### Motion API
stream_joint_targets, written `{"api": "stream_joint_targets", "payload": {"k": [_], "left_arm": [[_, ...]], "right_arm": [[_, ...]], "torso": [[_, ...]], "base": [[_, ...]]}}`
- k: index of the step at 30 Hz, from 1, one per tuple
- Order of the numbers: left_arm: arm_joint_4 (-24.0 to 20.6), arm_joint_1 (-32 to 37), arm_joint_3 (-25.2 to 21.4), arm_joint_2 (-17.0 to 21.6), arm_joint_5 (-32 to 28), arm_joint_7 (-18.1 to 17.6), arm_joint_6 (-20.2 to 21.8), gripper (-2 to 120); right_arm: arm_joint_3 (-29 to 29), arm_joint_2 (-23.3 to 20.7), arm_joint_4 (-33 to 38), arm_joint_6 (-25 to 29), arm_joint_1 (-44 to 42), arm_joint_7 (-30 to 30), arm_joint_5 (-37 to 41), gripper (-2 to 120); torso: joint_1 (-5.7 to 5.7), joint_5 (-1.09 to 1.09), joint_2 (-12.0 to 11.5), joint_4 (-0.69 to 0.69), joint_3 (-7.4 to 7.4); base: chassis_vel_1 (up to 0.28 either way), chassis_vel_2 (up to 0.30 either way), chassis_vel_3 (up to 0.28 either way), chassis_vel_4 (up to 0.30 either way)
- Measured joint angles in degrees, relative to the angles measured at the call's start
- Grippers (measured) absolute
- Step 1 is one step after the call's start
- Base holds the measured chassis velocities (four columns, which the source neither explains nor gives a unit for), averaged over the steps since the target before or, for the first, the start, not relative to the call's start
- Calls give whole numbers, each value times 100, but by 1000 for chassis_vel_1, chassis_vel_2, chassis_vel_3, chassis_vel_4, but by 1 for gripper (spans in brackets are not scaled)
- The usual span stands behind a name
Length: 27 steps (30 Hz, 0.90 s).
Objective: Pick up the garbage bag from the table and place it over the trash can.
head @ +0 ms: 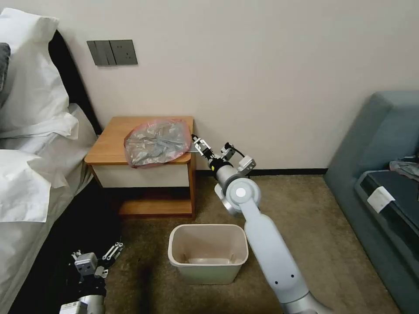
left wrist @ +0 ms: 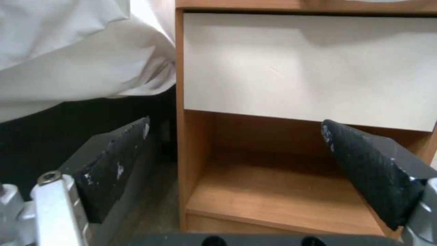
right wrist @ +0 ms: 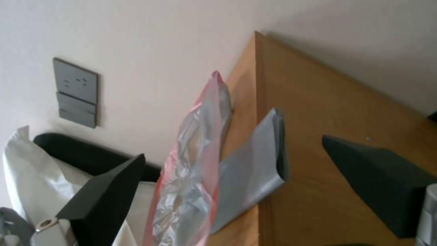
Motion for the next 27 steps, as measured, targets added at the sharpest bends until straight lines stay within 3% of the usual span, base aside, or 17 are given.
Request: {"api": "stream_joint_targets", "payload": {"k": [9, 15, 17, 23, 27], "left_arm": [[1, 25, -1, -45, 55, -75, -59, 100], [41, 47, -2, -58, 89, -199, -95, 100], [42, 51, -3, -59, 91, -206, -98, 100], [42, 61, -5, -62, 106, -230, -107, 100], [42, 61, -5, -72, 114, -234, -109, 100]], "right_arm": [[28, 91, -271, 57, 22, -184, -127, 97], [68, 93, -362, 95, 12, -343, -180, 73], [57, 101, -380, 96, 2, -371, -196, 70], [61, 102, -537, 135, -14, -500, -352, 43], [73, 100, -554, 150, -6, -544, -393, 34]], "torso": [[0, 0, 1, 0, 0], [0, 0, 1, 0, 0], [0, 0, 1, 0, 0], [0, 1, 1, 0, 0], [0, 0, 1, 0, 0]], "base": [[0, 0, 0, 0], [0, 0, 0, 0], [0, 0, 0, 0], [0, 0, 0, 0], [0, 0, 0, 0]]}}
